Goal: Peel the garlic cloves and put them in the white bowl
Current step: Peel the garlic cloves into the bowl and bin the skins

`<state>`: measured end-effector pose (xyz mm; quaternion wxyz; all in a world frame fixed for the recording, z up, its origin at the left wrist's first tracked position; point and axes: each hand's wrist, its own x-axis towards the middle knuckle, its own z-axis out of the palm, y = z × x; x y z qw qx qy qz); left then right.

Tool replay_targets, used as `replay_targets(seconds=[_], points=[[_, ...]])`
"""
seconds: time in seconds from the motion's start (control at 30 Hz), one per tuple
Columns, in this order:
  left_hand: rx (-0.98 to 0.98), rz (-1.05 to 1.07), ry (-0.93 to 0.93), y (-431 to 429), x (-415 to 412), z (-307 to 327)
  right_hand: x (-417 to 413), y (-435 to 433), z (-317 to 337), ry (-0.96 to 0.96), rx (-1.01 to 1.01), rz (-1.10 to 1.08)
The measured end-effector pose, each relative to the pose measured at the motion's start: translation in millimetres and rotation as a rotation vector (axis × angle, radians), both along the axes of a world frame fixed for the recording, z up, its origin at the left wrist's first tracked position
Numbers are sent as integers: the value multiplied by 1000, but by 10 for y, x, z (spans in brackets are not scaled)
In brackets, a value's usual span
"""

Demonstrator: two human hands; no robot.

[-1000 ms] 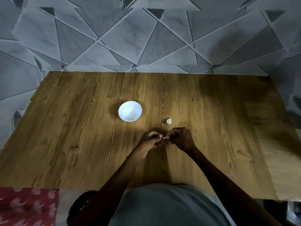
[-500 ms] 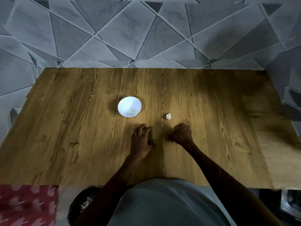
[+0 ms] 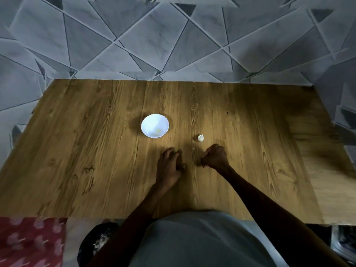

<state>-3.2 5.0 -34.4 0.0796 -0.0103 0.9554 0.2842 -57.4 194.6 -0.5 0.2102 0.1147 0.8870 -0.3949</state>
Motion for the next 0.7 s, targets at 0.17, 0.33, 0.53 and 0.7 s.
replay_targets(seconds=[0.17, 0.33, 0.53, 0.7], points=[[612, 164, -151, 87, -39, 228, 185, -42, 166, 34, -382, -89], [930, 328, -255, 193, -48, 450, 215, -147, 209, 177, -329, -41], [1084, 602, -547, 147, -129, 524, 289, -230, 198, 540, -119, 295], [970, 558, -351, 207, -100, 615, 249, -268, 199, 527, -75, 223]])
